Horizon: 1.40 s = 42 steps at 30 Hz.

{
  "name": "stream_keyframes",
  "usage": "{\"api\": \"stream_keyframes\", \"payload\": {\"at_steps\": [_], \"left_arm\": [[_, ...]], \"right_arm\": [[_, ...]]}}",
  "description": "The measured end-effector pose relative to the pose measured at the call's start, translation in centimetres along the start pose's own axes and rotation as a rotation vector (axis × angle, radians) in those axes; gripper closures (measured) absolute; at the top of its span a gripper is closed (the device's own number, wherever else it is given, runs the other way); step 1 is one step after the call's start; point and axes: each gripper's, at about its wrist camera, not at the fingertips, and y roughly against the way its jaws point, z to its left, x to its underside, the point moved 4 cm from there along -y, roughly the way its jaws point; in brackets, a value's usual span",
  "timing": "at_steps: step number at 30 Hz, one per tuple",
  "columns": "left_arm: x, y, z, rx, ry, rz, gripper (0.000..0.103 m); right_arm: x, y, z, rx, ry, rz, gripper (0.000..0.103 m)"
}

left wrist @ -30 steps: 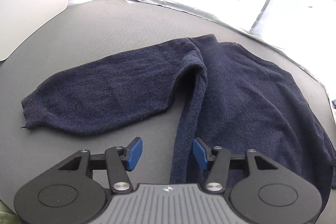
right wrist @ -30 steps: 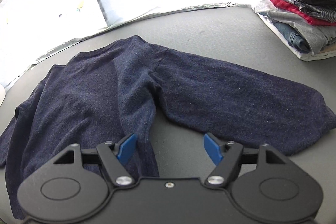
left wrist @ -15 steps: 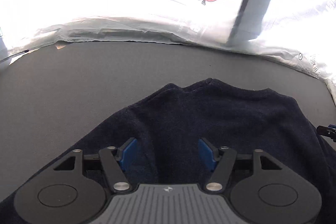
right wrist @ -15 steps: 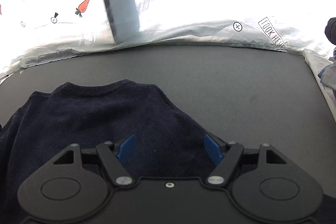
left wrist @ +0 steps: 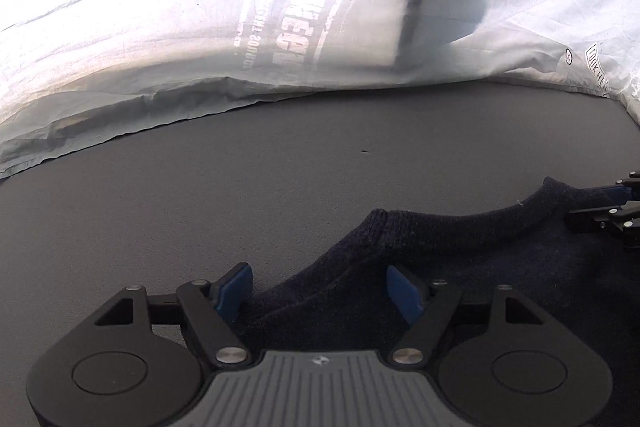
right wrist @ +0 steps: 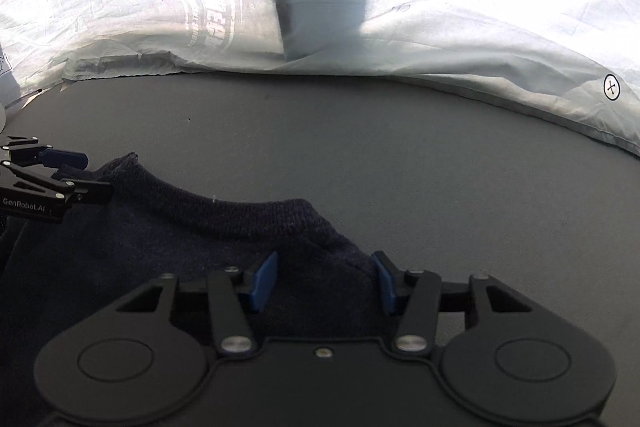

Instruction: Fold clothes

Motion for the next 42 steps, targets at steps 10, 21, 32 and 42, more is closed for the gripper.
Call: {"api": "stream_keyframes", "payload": {"at_steps": [10,21,32,42], "left_arm": [[-2.7,-1.2,0.5,-0.1,0.095,-0.039,0.1],[1.2,8.9,-4.5,-0.096,0.138,-0.075,0.041],[20.0,14.7,-17.6,-0.033,0.187,0.186,0.025],[23.2,14.5,-20.8,-0.206,0.189,0.148,0.0]], "right_arm": [[-2.9,-2.5,-1.6,0.057,-0.138,-0.09,0.096],[2.9,10.3,-5.7,0.245,-0.249,-0.232,0.042],[27.9,24.0,-13.2,0.601,-0.538,-0.099,0.02],[35.3,26.9,-19.9,0.624,-0.745,-0.136,0.028]]}}
